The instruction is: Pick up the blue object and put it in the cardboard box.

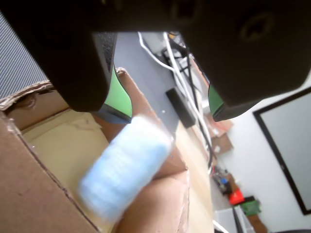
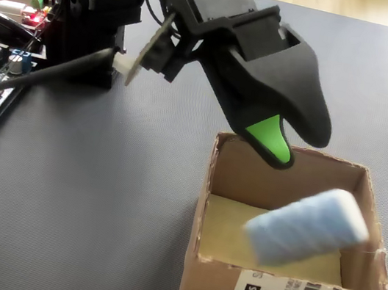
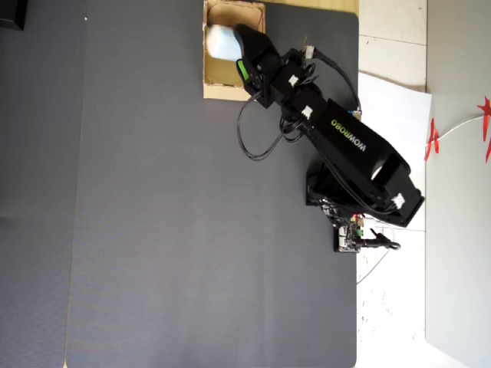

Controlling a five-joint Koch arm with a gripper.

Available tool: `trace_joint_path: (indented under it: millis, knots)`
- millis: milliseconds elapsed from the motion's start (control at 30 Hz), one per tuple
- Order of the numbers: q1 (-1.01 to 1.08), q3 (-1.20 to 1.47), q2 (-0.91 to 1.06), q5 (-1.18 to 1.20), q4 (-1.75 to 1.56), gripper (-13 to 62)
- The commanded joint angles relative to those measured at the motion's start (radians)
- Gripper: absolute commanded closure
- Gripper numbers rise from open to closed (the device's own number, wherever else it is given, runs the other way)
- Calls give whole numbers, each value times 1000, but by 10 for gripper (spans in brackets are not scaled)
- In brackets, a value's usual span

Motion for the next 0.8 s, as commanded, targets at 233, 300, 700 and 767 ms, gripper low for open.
trace_joint_path:
  millis: [233, 300, 700, 767]
  knots:
    - [-81, 38, 132, 213, -222, 156]
    - [-117, 69, 161, 247, -253, 156]
    - [-483, 357, 368, 276, -374, 154]
    - [-535, 403, 390, 276, -374, 154]
